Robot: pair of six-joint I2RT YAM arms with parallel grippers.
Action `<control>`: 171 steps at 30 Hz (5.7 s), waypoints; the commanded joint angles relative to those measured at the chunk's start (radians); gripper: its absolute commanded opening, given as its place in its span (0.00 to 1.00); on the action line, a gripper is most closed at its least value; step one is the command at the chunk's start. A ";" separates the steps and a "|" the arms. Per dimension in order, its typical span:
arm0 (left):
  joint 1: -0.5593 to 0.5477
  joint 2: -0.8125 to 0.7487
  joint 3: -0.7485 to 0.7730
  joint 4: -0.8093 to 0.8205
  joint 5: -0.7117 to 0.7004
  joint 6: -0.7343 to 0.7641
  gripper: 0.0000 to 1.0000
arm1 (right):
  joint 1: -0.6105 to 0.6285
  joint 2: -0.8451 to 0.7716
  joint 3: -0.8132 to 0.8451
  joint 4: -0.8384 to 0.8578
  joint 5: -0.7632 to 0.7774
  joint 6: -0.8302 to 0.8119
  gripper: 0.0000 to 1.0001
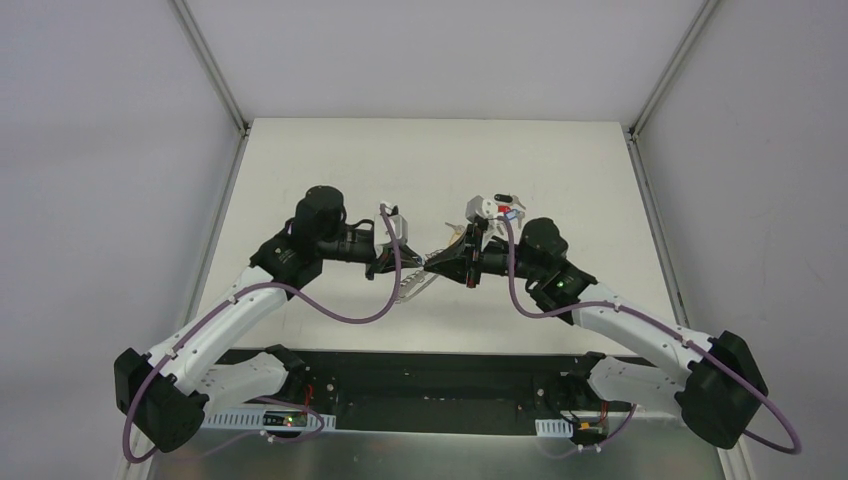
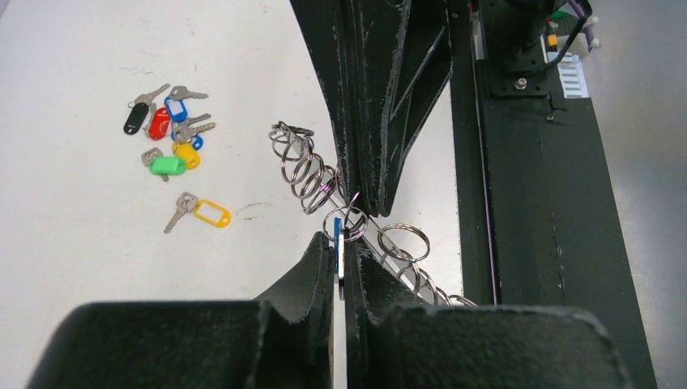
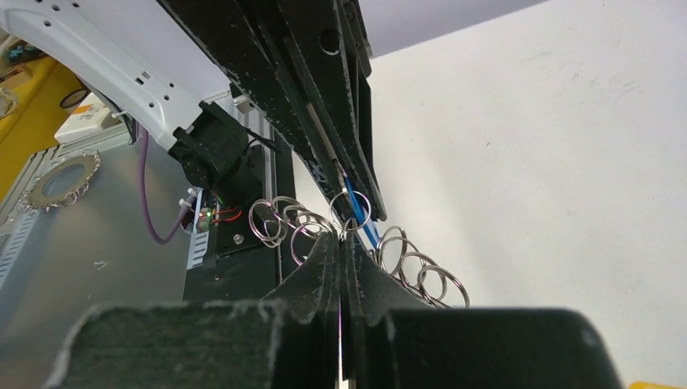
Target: Remove the keys from the keyring
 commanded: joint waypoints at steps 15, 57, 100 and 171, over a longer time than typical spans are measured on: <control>-0.044 -0.022 0.039 -0.060 0.011 0.128 0.00 | -0.003 0.015 0.072 -0.072 -0.009 -0.039 0.17; -0.047 -0.035 0.038 -0.060 0.019 0.128 0.00 | 0.020 0.028 0.102 -0.195 -0.105 -0.161 0.00; -0.040 -0.077 -0.064 0.348 -0.026 -0.308 0.00 | 0.004 0.023 0.038 0.237 -0.131 0.158 0.00; -0.004 0.013 -0.136 1.037 -0.048 -1.179 0.00 | 0.014 0.182 -0.272 0.911 0.394 0.216 0.00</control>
